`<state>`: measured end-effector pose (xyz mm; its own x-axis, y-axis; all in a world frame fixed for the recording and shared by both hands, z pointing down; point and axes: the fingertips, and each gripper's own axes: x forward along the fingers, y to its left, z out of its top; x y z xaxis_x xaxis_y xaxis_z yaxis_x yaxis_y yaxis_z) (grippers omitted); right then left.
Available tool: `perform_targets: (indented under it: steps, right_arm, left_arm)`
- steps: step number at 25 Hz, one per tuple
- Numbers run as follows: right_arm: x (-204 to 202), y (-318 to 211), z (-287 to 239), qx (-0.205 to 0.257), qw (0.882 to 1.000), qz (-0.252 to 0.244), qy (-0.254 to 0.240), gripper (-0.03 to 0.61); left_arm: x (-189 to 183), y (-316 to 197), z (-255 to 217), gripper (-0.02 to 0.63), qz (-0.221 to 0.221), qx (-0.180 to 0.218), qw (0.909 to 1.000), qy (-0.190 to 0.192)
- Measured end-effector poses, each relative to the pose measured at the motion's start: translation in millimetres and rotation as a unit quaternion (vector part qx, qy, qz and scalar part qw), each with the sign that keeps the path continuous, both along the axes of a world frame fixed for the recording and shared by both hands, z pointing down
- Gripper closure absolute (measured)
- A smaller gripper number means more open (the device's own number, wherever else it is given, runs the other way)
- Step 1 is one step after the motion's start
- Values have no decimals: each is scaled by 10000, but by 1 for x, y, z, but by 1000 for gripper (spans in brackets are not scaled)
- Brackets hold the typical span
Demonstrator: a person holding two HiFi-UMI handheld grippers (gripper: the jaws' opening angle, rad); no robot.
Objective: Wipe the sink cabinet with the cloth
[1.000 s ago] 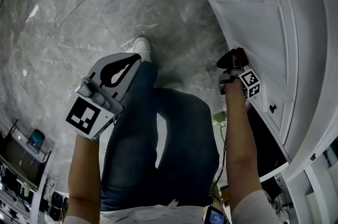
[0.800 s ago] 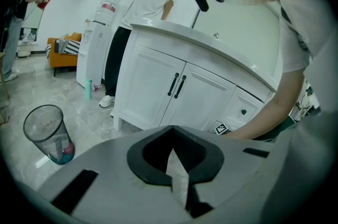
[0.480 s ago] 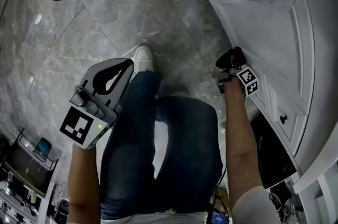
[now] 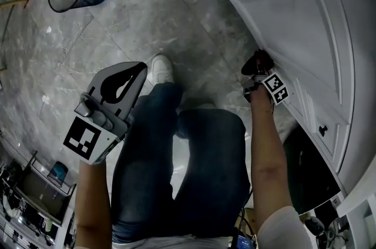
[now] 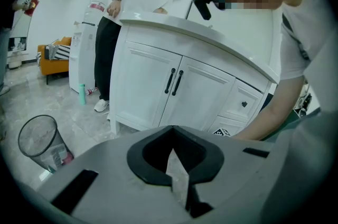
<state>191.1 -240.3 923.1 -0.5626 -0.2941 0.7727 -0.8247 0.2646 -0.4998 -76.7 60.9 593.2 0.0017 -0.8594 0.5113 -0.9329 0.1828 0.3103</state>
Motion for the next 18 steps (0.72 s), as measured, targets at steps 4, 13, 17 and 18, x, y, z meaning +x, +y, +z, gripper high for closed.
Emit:
perform_targets:
  steps: [4,13,17,18]
  right_arm:
    - [13,0,0,-48,10000,-41,53,468]
    - [90,-6,-3,-93,9986,331,403,468]
    - [126,-9,-3,-47,9975,493,503,468]
    - [135,-10,-3,-37,9972,533,533,468]
  left_arm:
    - [9,-8,-3,603,164,21,9999,-41]
    - [37,-26,-4,603,747,-57,9971,-136]
    - [52,-40,-2,603,1304,-210,9901,-471]
    - [56,-45,-2,603,1488,-228,9869,-579]
